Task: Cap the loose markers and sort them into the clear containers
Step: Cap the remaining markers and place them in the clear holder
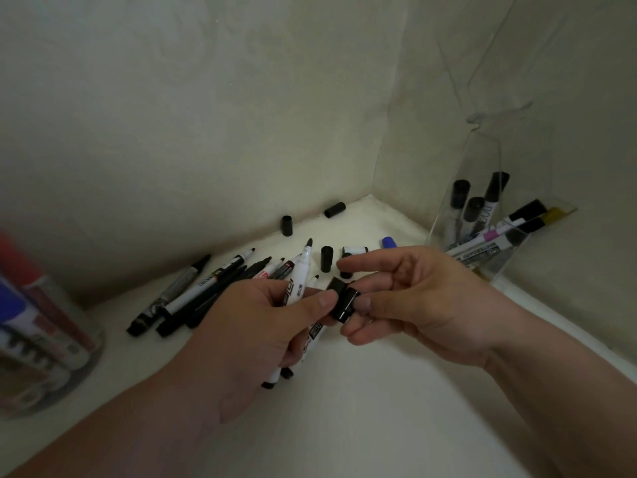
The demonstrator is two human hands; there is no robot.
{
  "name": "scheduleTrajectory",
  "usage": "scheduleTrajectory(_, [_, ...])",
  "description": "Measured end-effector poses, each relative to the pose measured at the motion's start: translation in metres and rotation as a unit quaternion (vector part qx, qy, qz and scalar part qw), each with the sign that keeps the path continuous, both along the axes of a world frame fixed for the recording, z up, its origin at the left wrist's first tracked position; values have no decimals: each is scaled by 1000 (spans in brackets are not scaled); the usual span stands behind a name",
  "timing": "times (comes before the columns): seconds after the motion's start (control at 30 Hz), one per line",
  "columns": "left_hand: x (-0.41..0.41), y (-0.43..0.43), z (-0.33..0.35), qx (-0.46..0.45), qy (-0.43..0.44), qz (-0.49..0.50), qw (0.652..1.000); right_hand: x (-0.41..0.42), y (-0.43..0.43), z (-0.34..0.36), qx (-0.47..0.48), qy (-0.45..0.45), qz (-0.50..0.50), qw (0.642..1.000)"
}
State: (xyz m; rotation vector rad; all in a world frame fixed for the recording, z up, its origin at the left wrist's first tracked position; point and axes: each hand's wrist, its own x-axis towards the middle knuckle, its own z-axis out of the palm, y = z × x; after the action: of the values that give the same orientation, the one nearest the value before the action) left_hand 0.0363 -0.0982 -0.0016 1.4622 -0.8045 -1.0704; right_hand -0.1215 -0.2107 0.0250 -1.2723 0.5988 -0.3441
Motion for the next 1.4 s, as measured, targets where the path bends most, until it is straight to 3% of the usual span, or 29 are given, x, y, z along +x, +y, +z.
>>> scheduleTrajectory(0.13, [1, 1, 0, 7, -11, -6, 1000, 0, -1, -1, -16, 4, 0, 1000])
scheduleTrajectory(0.3, [-2, 5, 8, 27, -85, -26, 996, 1, 2, -3, -95, 10, -8, 995])
scheduleTrajectory(0.4, [-2, 8, 12, 21, -130, -77, 988, 2, -3, -3, -144, -39, -74, 986])
scheduleTrajectory(0.5, [-2, 11, 11, 9, -180, -76, 981, -1, -11, -5, -128, -112, -143, 975])
scheduleTrajectory(0.77, [-3, 10, 14, -58, -250, -76, 963, -2, -9, -7, -169, -141, -119, 968])
scheduleTrajectory(0.93, [3, 11, 7, -97, -358, -65, 926, -6, -7, -8, -206, -77, -44, 975])
scheduleTrajectory(1.07, [15, 11, 3, -150, -460, -65, 873, -10, -10, -5, -225, -17, 19, 974])
scheduleTrajectory(1.2, [24, 7, -1, -183, -526, -75, 827, -5, -2, -6, -241, -6, 16, 970])
scheduleTrajectory(1.4, [29, 5, -13, -267, -590, -31, 761, 6, 8, -7, -188, 9, -31, 982])
